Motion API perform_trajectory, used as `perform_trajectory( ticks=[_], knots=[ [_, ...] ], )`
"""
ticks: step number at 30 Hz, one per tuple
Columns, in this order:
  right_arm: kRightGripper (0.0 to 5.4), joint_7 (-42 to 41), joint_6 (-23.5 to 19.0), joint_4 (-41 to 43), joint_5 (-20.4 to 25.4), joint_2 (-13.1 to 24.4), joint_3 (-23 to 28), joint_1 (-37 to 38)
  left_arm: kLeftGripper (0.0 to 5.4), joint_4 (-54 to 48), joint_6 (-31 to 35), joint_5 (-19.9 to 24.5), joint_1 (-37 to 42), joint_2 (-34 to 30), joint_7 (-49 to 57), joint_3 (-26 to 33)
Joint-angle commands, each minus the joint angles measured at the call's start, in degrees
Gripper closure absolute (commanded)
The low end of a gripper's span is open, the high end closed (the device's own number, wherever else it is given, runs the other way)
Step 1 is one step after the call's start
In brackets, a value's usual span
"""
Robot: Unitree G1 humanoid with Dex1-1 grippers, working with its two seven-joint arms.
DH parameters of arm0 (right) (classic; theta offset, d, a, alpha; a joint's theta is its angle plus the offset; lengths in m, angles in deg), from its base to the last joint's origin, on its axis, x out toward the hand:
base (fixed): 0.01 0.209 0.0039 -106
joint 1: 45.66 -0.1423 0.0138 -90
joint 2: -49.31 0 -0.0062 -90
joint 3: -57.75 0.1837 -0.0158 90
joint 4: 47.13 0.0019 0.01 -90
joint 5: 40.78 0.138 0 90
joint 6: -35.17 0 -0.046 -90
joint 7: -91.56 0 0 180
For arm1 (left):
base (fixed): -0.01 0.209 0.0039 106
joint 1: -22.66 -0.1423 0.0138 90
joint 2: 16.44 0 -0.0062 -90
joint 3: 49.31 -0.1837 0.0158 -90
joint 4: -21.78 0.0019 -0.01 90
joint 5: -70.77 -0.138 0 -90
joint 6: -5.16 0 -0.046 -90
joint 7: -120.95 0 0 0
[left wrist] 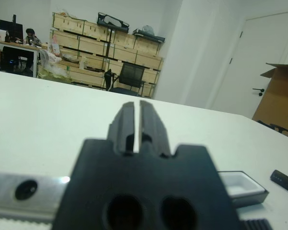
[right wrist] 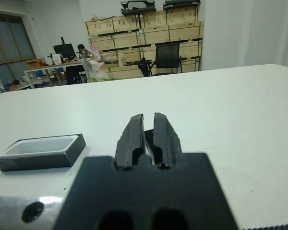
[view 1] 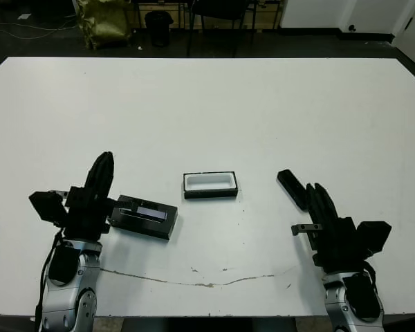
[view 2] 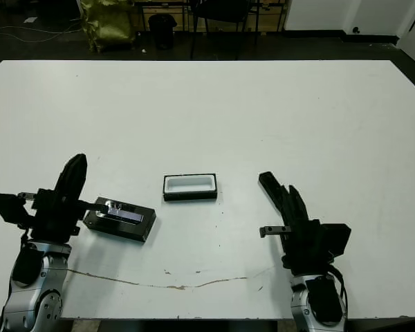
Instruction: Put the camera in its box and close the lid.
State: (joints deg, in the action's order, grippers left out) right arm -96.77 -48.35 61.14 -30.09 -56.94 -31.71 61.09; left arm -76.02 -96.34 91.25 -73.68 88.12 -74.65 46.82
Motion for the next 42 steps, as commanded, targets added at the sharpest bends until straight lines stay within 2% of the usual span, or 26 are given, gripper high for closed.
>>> perform_trajectory(
  ticks=[1,8,17,19,22,24,28,33,35,42],
  knots=[
    [5.38,-0.21,-0.3,-0.75,0.55,0.22,0.18,0.56,5.4,0.55,0.3,-0.63,-0.52,0.05,0.24,-0.11],
    [5.38,-0.77,-0.36,-1.0,1.09,0.43,0.47,0.92,5.4,1.16,-0.27,-0.66,-0.39,0.01,-0.19,-0.62],
    [5.38,0.78,-5.07,5.04,0.37,2.48,3.07,0.64,5.4,1.36,-0.32,0.25,-0.49,0.13,-0.43,-0.41],
    [5.38,1.94,-7.49,7.45,-0.81,3.49,3.96,0.47,5.4,1.28,-0.03,0.09,-0.49,0.11,-0.34,-0.53],
    [5.38,2.26,-14.03,11.28,-0.65,5.92,5.27,-0.24,5.4,0.81,0.43,-0.42,-0.53,0.1,0.12,-0.73],
    [5.29,0.77,-15.38,11.12,-0.28,7.91,6.04,-1.42,5.4,1.11,-0.01,-0.63,-0.34,-0.09,-0.17,-0.73],
    [4.64,-2.8,-16.67,9.08,0.64,11.76,6.98,-3.94,5.4,1.34,-0.74,-0.85,-0.21,0.12,-0.17,-0.7],
    [3.52,-4.24,-22.61,10.05,0.71,14.5,6.57,-5.97,5.4,0.81,0.1,-0.43,-0.25,0.22,0.02,-0.82],
    [3.05,-5.74,-21.81,8.81,0.97,14.98,6.29,-6.43,5.4,0.68,0.14,-0.77,-0.25,0.22,0.27,-0.92],
    [1.51,-8.9,-22.88,5.86,0.99,16.15,4.74,-7.81,5.4,1.08,0.4,0.31,0.24,0.2,-0.45,-1.06]
  ],
)
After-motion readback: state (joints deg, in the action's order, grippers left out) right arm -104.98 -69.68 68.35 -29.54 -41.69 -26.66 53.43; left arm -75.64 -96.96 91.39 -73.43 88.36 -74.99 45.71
